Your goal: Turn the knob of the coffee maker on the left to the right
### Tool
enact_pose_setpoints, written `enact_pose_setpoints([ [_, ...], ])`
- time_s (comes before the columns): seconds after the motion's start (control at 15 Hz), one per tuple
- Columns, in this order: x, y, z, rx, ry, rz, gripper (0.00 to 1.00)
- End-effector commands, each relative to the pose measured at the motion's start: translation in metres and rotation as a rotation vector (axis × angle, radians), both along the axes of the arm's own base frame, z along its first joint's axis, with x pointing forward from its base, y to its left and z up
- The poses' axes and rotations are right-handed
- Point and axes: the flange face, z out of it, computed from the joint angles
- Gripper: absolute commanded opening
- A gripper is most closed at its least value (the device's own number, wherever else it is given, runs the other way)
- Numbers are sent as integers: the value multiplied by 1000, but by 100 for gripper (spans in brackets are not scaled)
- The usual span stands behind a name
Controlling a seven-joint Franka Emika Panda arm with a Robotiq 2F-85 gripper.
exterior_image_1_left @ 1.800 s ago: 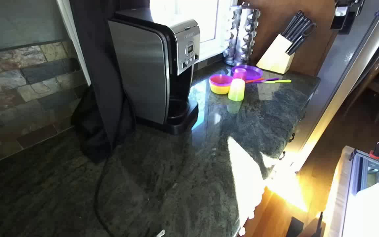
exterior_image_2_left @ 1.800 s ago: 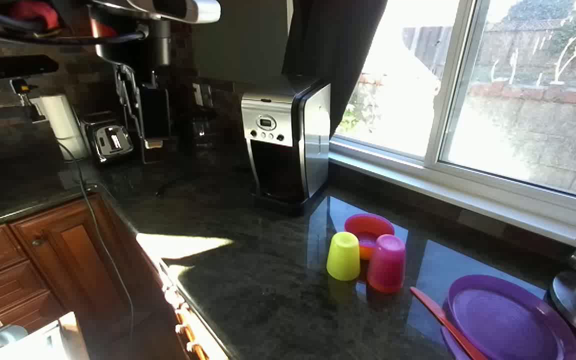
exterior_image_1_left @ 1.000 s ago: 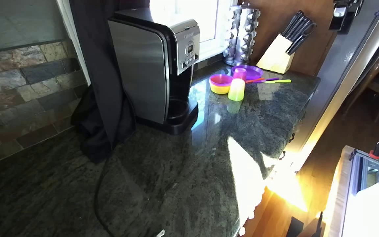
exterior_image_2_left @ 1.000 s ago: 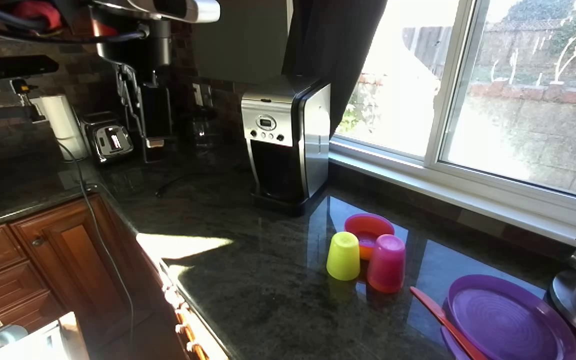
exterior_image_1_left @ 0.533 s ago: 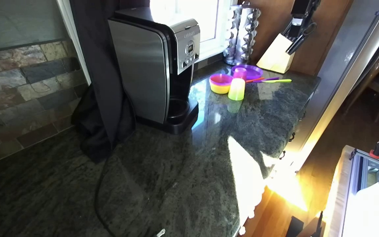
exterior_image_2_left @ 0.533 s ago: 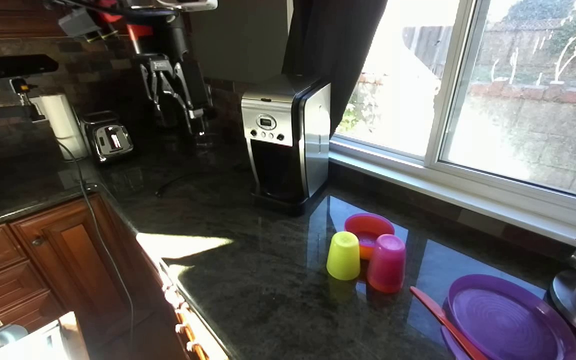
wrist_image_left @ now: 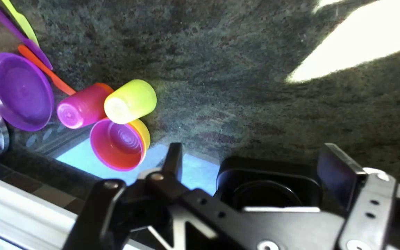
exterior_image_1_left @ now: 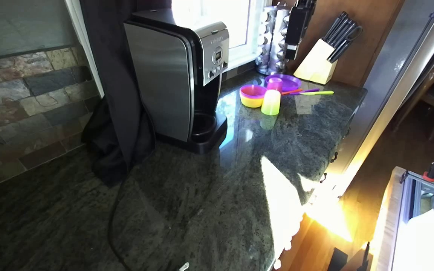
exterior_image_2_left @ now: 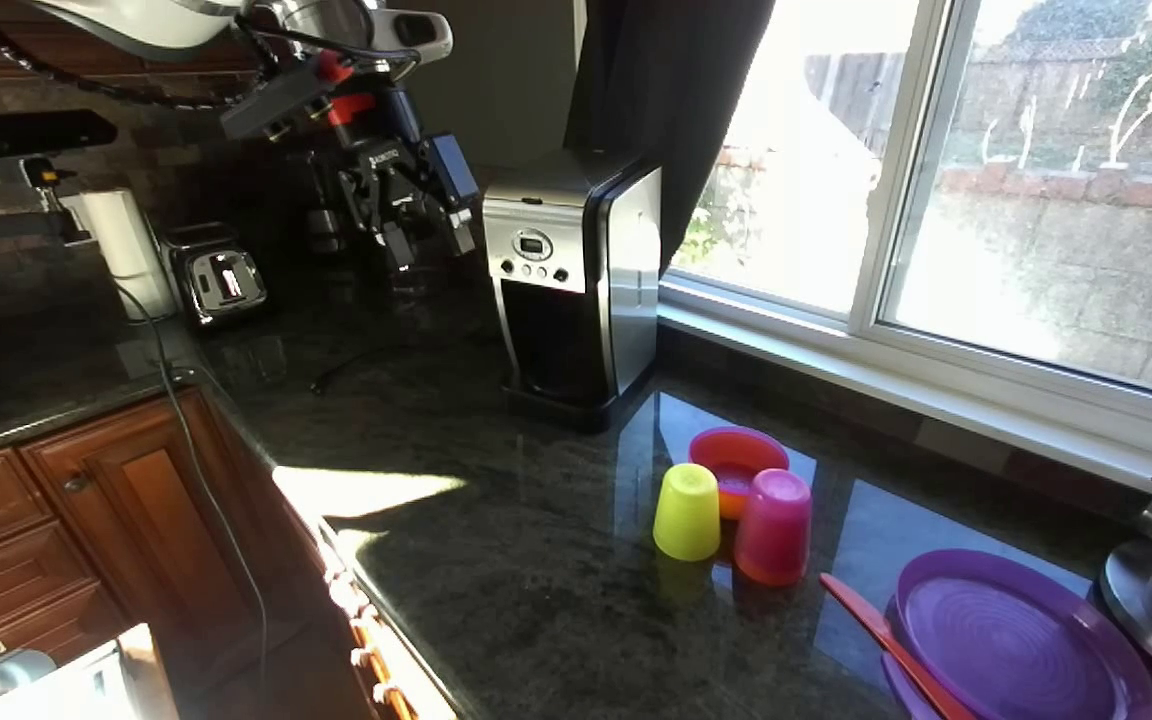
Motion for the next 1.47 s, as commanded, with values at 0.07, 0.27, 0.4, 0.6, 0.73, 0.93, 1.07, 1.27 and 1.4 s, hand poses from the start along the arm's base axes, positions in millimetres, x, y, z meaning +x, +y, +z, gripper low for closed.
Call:
enact_pose_setpoints([
  [0.07, 4, 4, -6, 0, 12, 6, 100],
  [0.27, 4, 0, -1, 4, 3, -2, 100],
  [0.4, 5, 7, -6, -10, -15, 5, 100],
  [0.6, 7, 26, -11, -2, -80, 40, 100],
  [0.73, 7, 38, -12, 2, -154, 60, 100],
  [0.93, 14, 52, -25, -23, -225, 105, 100],
  [1.07, 20, 58, -36, -40, -248, 134, 100],
  [1.27, 33, 66, -55, -89, -248, 155, 100],
  [1.4, 43, 70, -65, -123, -244, 161, 100],
])
